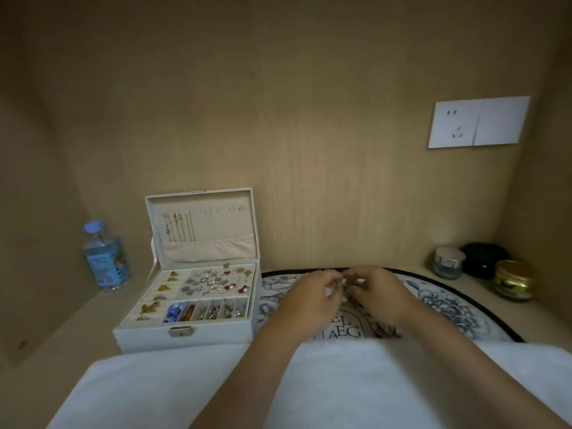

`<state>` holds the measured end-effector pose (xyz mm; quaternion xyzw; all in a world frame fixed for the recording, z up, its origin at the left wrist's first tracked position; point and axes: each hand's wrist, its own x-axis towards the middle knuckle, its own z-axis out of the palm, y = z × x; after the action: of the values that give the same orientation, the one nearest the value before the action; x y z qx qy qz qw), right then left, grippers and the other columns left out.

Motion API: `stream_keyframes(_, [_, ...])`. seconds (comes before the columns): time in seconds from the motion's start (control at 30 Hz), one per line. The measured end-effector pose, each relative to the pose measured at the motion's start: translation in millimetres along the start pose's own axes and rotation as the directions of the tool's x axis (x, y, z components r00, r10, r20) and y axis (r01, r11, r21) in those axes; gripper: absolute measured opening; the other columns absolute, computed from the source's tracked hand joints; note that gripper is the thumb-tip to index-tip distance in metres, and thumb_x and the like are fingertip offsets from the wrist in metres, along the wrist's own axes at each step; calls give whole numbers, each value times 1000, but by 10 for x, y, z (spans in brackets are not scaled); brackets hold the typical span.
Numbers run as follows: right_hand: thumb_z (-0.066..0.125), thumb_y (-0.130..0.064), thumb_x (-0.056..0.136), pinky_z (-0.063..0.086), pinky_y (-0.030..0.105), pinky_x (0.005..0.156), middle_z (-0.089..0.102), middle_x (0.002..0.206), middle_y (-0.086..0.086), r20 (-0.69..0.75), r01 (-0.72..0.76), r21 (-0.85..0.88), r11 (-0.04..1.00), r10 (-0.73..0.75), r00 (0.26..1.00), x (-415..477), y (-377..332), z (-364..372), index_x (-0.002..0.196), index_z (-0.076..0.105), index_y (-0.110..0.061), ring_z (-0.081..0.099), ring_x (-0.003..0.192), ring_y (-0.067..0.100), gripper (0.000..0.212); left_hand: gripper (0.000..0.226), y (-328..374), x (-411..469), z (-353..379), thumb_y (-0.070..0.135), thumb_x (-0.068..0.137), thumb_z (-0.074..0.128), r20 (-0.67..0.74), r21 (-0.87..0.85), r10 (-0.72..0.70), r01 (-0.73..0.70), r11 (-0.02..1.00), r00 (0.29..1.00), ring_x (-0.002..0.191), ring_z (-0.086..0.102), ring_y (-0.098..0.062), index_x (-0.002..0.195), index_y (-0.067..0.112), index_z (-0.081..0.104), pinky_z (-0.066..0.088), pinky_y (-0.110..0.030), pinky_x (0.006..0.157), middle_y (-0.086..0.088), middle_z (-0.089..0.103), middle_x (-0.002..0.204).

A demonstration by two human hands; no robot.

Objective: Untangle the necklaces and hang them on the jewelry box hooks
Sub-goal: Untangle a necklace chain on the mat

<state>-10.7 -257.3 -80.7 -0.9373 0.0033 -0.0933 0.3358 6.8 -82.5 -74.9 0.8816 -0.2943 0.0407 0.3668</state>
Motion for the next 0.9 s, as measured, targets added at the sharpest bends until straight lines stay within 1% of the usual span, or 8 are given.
stream_keyframes(0.17, [54,-3,87,47,30,101,67,117,-7,-2,36,-99,994,-36,999,66,338,2,117,72,-24,61,110,13,40,43,-185,163,449,37,96,50,216,207,70,-115,972,974,129,39,-12,138,31,54,35,-35,110,9,51,142])
stream_keyframes(0.33, [45,-5,94,29,26,107,55,132,-9,78,117,-198,973,-104,992,133,466,121,136,59,-27,44,123,17,50,31,-290,188,499,39,95,48,105,344,164,-190,920,981,115,47,-7,121,33,64,44,-30,96,15,61,122])
stream_keyframes(0.53, [53,1,88,39,25,108,58,123,-4,86,110,-64,992,-104,991,124,451,197,137,59,-23,53,114,10,56,20,-330,130,291,34,94,50,-30,470,25,-8,883,999,98,51,-11,88,23,66,49,-30,81,9,55,92])
stream_keyframes(0.6, [56,1,87,41,25,106,59,122,-6,66,120,-29,992,-118,991,84,410,201,135,61,-25,53,105,7,54,27,-359,82,216,35,96,48,-64,551,-55,82,830,996,99,54,-17,90,17,68,49,-32,83,3,54,94])
stream_keyframes(0.67, [60,1,86,40,30,109,57,127,-8,33,134,-21,991,-133,991,58,411,218,134,62,-26,52,113,9,55,31,-380,44,163,35,100,47,-102,600,-99,141,787,990,103,55,-20,97,14,69,47,-33,86,-2,57,104])
stream_keyframes(0.73, [62,-6,85,34,34,114,52,139,-10,-8,125,-139,982,-127,992,54,427,221,137,59,-29,44,128,16,57,21,-388,26,177,28,99,51,-114,523,-45,99,847,992,109,53,-19,103,15,67,46,-31,91,-1,57,110])
stream_keyframes(0.83, [58,-16,88,33,37,113,54,142,-12,12,146,-242,959,-147,989,48,426,232,136,59,-33,46,131,22,51,34,-357,-16,266,18,96,56,104,283,130,-154,947,986,123,47,-10,129,24,61,37,-26,107,9,57,131])
stream_keyframes(0.9, [55,-23,93,33,35,113,56,139,-12,47,155,-266,951,-148,988,42,421,244,134,60,-34,47,130,20,43,36,-353,-60,308,21,97,54,189,223,150,-191,956,971,125,47,-7,133,26,60,36,-25,110,12,54,138])
